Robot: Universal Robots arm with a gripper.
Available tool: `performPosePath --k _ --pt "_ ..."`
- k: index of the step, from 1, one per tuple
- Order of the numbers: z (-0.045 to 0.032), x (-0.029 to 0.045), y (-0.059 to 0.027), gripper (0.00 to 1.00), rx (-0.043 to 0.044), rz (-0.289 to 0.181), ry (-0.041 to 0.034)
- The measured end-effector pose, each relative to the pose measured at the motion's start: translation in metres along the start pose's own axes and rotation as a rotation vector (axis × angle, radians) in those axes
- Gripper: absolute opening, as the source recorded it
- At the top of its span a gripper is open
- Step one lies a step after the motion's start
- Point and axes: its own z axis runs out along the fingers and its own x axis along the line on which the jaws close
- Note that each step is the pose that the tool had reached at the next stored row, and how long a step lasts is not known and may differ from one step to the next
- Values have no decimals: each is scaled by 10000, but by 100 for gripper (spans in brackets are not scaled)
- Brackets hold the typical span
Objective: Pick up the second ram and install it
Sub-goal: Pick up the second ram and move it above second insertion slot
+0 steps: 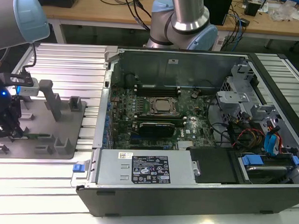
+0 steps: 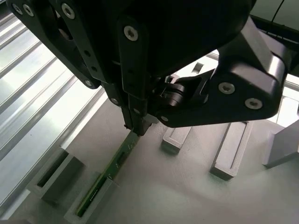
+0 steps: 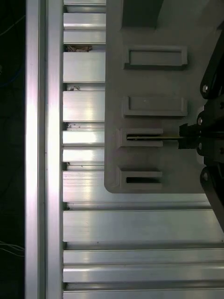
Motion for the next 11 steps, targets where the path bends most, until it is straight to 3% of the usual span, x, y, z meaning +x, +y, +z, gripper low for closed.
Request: performPosePath --k 4,6,11 --pt "-105 -1 -1 9 0 0 0" --pt "-107 -1 -2 9 -1 2 0" --pt "-293 -1 -4 9 -1 2 0"
